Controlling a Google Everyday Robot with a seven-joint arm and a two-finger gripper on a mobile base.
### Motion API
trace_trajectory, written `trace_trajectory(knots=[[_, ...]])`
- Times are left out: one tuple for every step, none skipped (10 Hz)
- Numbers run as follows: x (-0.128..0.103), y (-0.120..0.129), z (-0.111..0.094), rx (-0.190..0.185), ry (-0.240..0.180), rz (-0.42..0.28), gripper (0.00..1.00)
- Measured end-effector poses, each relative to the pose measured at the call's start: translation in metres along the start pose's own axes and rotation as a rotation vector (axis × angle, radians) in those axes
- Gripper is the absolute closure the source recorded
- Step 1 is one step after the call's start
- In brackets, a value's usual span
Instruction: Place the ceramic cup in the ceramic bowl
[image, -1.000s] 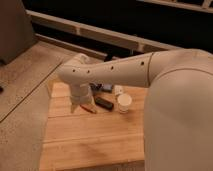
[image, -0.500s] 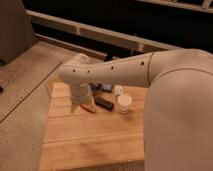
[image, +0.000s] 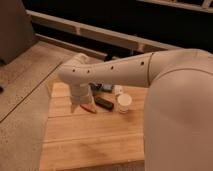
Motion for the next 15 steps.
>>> trace_trajectory(knots=[[-0.011,-0.012,-0.007,0.041,-0.03,-0.024,0.35],[-0.026,-0.028,-0.018,0.085,-0.071,-0.046,0.35],[-0.052,-0.054,-0.04,0.153,-0.142,-0.083,0.35],[-0.069,-0.069,-0.056,0.194,-0.188,-0.112,0.35],[-0.079,-0.072,-0.066,0.21,-0.216,-0.14,0.35],[-0.094,-0.078,-0.078,0.224,-0.252,-0.179,0.35],[-0.1,-0.084,-0.083,0.219,-0.266,-0.193,0.35],[-0.107,-0.094,-0.086,0.206,-0.276,-0.204,0.35],[-0.112,-0.103,-0.088,0.192,-0.287,-0.208,0.35],[-0.119,-0.12,-0.093,0.165,-0.309,-0.201,0.35],[-0.125,-0.134,-0.096,0.141,-0.326,-0.186,0.35],[-0.128,-0.144,-0.096,0.121,-0.334,-0.167,0.35],[-0.132,-0.159,-0.089,0.087,-0.333,-0.137,0.35],[-0.134,-0.166,-0.079,0.06,-0.32,-0.119,0.35],[-0.135,-0.17,-0.072,0.042,-0.305,-0.11,0.35]])
